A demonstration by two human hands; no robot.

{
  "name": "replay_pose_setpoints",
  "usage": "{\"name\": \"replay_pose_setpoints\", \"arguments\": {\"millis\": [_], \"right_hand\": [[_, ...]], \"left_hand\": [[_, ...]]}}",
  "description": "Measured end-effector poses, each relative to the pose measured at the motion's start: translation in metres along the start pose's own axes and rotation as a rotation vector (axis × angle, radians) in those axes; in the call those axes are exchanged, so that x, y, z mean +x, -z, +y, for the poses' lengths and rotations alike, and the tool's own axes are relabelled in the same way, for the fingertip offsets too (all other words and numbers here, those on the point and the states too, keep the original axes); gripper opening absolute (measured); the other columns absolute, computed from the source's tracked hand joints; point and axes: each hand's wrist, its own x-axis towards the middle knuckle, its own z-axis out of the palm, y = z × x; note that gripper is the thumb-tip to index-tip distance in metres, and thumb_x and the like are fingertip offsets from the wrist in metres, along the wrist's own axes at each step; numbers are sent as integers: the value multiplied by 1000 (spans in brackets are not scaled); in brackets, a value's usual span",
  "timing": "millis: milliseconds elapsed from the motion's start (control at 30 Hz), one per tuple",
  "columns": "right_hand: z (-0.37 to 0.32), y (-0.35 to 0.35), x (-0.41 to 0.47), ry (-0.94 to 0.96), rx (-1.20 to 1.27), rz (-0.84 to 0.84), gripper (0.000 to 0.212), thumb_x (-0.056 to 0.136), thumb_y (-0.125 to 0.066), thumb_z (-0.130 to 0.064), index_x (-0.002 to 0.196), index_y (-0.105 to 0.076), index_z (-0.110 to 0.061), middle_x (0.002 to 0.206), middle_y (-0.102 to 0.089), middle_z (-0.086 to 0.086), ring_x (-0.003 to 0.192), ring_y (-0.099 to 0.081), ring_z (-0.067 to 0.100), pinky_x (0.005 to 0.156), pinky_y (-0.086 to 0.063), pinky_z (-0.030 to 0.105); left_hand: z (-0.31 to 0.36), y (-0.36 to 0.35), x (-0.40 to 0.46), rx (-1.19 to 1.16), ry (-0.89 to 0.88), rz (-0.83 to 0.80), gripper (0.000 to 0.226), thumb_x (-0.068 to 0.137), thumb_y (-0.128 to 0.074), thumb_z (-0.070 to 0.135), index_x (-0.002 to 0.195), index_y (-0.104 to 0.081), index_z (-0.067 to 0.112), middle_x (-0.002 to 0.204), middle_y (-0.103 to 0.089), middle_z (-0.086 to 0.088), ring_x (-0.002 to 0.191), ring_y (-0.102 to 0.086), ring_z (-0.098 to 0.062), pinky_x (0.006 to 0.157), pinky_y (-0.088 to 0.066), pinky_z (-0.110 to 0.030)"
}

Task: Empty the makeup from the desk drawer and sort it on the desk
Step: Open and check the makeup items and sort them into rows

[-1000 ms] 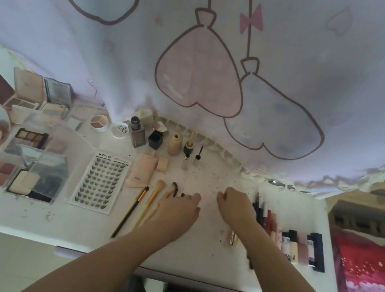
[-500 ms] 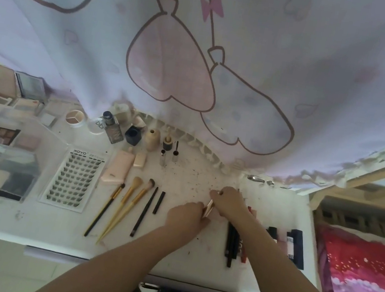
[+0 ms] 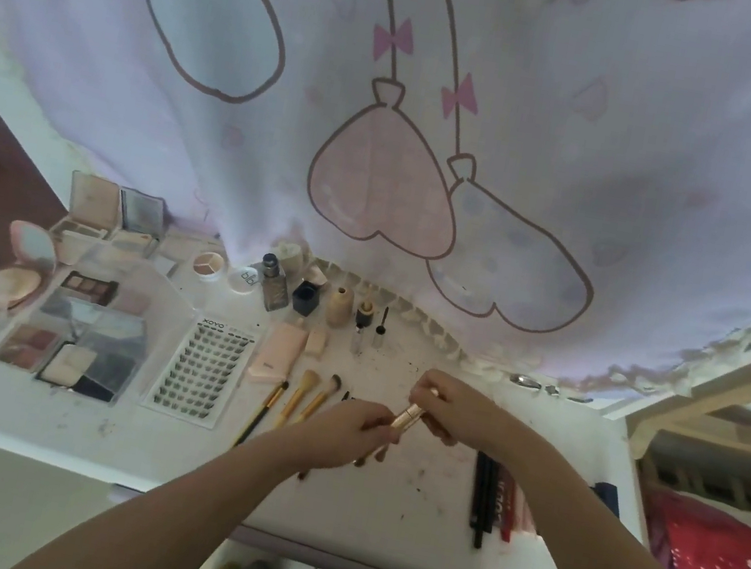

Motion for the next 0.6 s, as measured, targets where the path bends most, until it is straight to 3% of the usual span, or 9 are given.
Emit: {"name": "replay_pose_setpoints", "arguments": {"millis": [100, 233, 367, 433, 467, 533, 600], "right_hand": [[-12, 4, -9, -116, 10, -86, 22, 100, -40, -30, 99, -55, -15, 79, -64, 1, 66, -60, 10, 57, -46, 21], [-23, 7, -7, -202, -226, 15, 49, 97, -35, -50, 76, -60, -14, 58, -51, -2, 48, -44, 11, 52, -37, 20], [-23, 5, -10, -76, -108, 17, 23, 97, -48, -33, 85, -55, -15, 72, -55, 0, 59, -48, 11, 56, -42, 21], [-22, 6, -16, -61, 16, -8, 12, 96, -52, -26, 97, -60, -17, 84, -64, 0, 72, -60, 10, 60, -49, 21], [-22, 6, -19, -84, 37, -15, 16, 96, -51, -30, 100, -61, -18, 86, -68, -1, 73, -63, 9, 61, -50, 20], [-25, 4, -21, -166, -56, -17, 38, 96, -43, -47, 94, -65, -16, 71, -68, -4, 58, -60, 8, 56, -46, 19], [-26, 2, -19, -209, -173, 19, 48, 97, -37, -49, 80, -64, -13, 57, -57, -4, 46, -47, 8, 50, -39, 17]], "left_hand": [[-3, 4, -4, 168, -16, 26, 17, 98, -44, 32, 95, -56, 21, 76, -57, 13, 62, -49, -3, 62, -42, -22], [-1, 10, -5, 365, -74, 116, 24, 97, -43, 37, 103, -58, 20, 86, -64, 6, 70, -53, -10, 65, -41, -27], [-1, 16, -8, 320, -39, 76, 22, 98, -41, 36, 104, -57, 21, 85, -60, 11, 72, -53, -8, 68, -39, -23], [-5, 20, -11, 343, -28, 81, 23, 97, -42, 39, 103, -58, 23, 85, -62, 10, 74, -56, -11, 78, -44, -33], [-5, 21, -12, 386, -28, 89, 25, 97, -42, 40, 104, -59, 24, 85, -62, 9, 79, -57, -14, 82, -44, -37], [-2, 22, -13, 477, -33, 105, 27, 96, -41, 43, 109, -58, 26, 87, -59, 5, 86, -55, -17, 84, -44, -41], [0, 21, -13, 555, -30, 119, 28, 96, -40, 46, 110, -57, 29, 89, -56, 2, 88, -52, -19, 85, -43, -43]]}}
